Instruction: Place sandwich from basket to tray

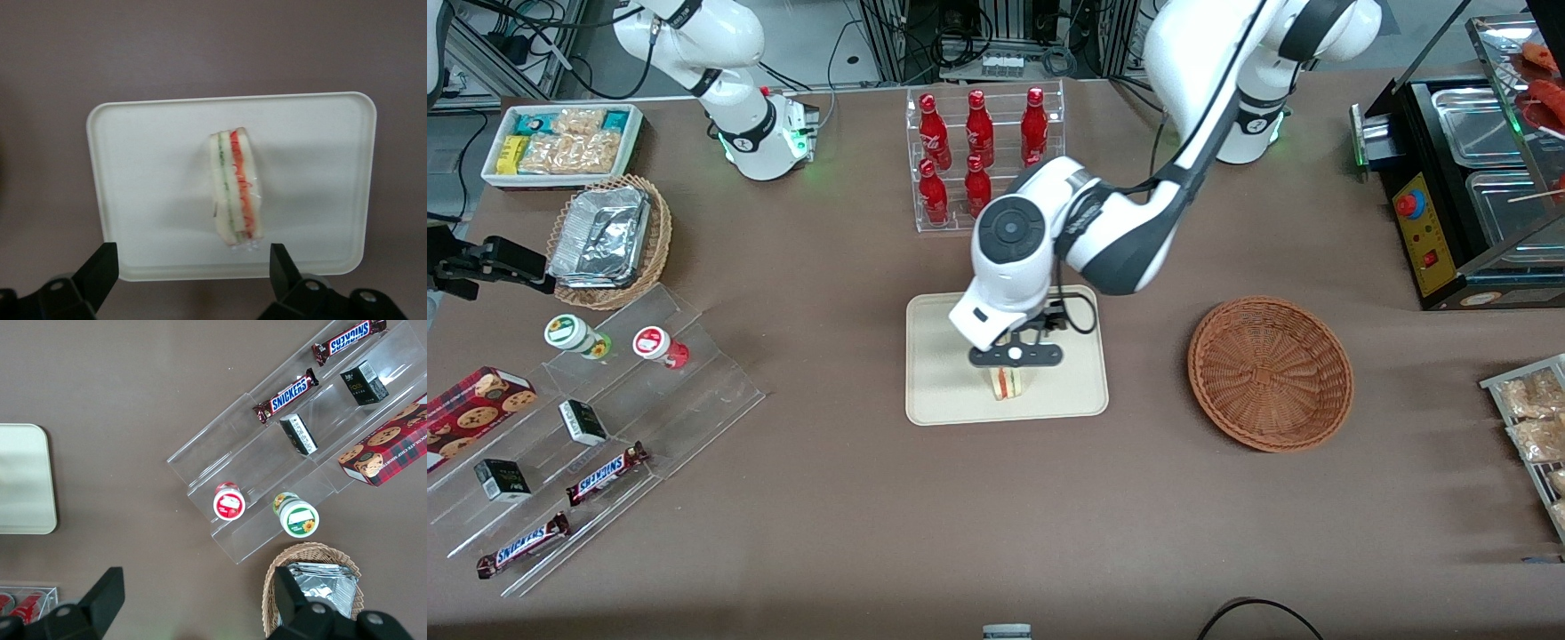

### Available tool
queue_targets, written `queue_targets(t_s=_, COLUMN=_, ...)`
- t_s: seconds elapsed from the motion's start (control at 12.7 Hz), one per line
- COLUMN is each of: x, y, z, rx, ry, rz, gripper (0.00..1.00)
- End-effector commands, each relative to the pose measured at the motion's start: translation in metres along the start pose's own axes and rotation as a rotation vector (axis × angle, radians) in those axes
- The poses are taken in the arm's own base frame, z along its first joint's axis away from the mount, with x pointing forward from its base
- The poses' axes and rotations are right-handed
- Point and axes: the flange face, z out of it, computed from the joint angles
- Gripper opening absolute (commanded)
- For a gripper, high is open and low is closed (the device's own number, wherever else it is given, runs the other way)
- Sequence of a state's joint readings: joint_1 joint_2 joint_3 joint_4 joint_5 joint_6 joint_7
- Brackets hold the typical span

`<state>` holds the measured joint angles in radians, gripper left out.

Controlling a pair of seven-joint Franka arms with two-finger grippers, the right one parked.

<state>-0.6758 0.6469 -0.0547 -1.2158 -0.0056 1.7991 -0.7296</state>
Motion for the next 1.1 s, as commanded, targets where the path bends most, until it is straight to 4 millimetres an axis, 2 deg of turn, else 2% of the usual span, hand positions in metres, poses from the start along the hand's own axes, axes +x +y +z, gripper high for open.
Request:
queue_targets(t_s=0.0, x=0.014, y=-0.063, z=-0.027, rx=0.011, ry=-0.027, rz=0.022, gripper=1.00)
queue_targets(t_s=0.08, x=0.015, y=-0.083, z=-0.038, rx=0.004, ry=-0.029, rz=0.079, gripper=1.00)
queue_targets(t_s=0.16, x=0.026, y=-0.116, z=-0.050, rx=-0.003, ry=-0.025, rz=0.094, gripper=1.00)
queue_targets(t_s=0.24, x=0.030, y=-0.139, z=-0.062, rx=-0.011, ry=-0.021, rz=0.100, gripper=1.00)
queue_targets(t_s=0.47, x=0.038, y=-0.203, z=-0.079, rx=-0.010, ry=-0.034, rz=0.139, gripper=1.00)
queue_targets(t_s=0.87, x=0.032, y=-0.306, z=-0.108, rx=-0.014, ry=-0.047, rz=0.205, gripper=1.00)
queue_targets(t_s=1.02, x=0.024, y=-0.335, z=-0.119, rx=-0.008, ry=-0.074, rz=0.210, gripper=1.00)
